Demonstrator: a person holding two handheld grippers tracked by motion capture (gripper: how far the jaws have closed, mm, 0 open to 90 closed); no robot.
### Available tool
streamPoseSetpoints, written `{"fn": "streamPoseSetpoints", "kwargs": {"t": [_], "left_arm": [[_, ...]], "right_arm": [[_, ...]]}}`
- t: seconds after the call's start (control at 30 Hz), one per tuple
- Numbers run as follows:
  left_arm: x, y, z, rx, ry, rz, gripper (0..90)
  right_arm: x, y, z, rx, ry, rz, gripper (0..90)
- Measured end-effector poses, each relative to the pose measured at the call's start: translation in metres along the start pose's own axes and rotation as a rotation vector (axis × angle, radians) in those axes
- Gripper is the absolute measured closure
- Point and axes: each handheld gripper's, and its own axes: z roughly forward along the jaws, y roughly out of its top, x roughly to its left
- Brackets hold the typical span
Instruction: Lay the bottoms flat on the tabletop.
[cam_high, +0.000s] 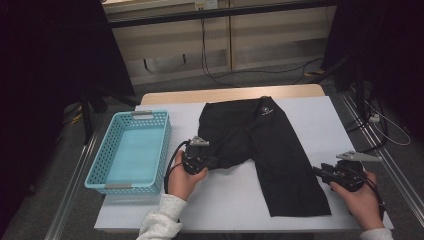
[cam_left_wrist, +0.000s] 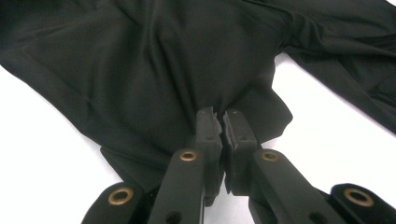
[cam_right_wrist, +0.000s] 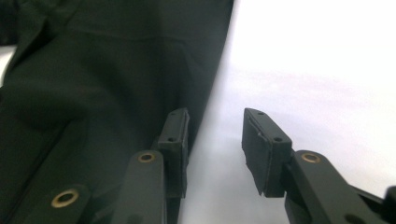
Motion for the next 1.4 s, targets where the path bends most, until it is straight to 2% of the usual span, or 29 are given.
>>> {"fn": "streamPoseSetpoints", "kwargs": {"t": [0.1, 0.17, 0.23, 0.27, 0.33, 0.6, 0.8, 0.83, 0.9, 1.03, 1.07, 1.13, 1.23, 1.33, 1.4], "left_arm": [[0.000, 0.000, 0.000, -0.004, 0.000, 0.001, 86.0], [-0.001, 0.000, 0.000, -0.005, -0.001, 0.004, 86.0], [0.000, -0.001, 0.000, -0.006, -0.002, 0.003, 86.0], [0.000, -0.001, -0.001, -0.005, -0.002, 0.006, 86.0], [0.000, -0.001, -0.001, -0.007, -0.004, 0.005, 86.0], [-0.002, -0.001, -0.002, -0.007, -0.009, 0.015, 86.0], [-0.003, -0.001, 0.000, -0.003, -0.012, 0.018, 86.0], [-0.003, -0.001, 0.000, -0.006, -0.011, 0.015, 85.9], [-0.003, -0.001, 0.000, -0.005, -0.010, 0.016, 85.9], [-0.002, -0.001, -0.001, -0.014, -0.011, 0.013, 85.9], [-0.002, -0.001, -0.002, -0.013, -0.010, 0.017, 85.9], [-0.002, -0.001, -0.001, -0.016, -0.011, 0.019, 85.8], [-0.002, -0.001, -0.001, -0.012, -0.016, 0.016, 85.8], [-0.003, -0.001, -0.003, -0.016, -0.011, 0.017, 85.7], [-0.003, -0.001, -0.004, -0.022, -0.013, 0.021, 85.7]], "right_arm": [[0.001, 0.004, 0.015, 0.016, 0.000, 0.005, 65.2], [0.002, 0.007, 0.021, 0.008, 0.012, 0.004, 72.9], [0.002, 0.010, 0.024, 0.023, 0.033, 0.003, 87.2], [0.002, 0.010, 0.025, 0.022, 0.046, 0.007, 90.0], [0.002, 0.009, 0.024, 0.023, 0.055, 0.008, 90.0], [-0.003, 0.005, 0.016, 0.028, 0.033, 0.005, 90.0], [-0.007, 0.002, 0.013, 0.021, 0.033, 0.011, 90.0], [-0.006, 0.003, 0.013, 0.018, 0.034, 0.004, 87.8], [-0.005, 0.004, 0.014, 0.003, 0.025, 0.000, 76.3], [-0.001, 0.007, 0.012, -0.009, 0.024, 0.002, 66.1], [0.002, 0.007, 0.009, -0.008, 0.028, -0.006, 65.1], [0.010, 0.005, 0.005, 0.001, 0.055, -0.054, 63.1], [0.029, 0.004, 0.002, 0.013, 0.081, -0.109, 62.0], [0.038, 0.006, 0.002, 0.012, 0.088, -0.122, 59.8], [0.037, 0.005, 0.002, 0.029, 0.060, -0.106, 56.5]]}}
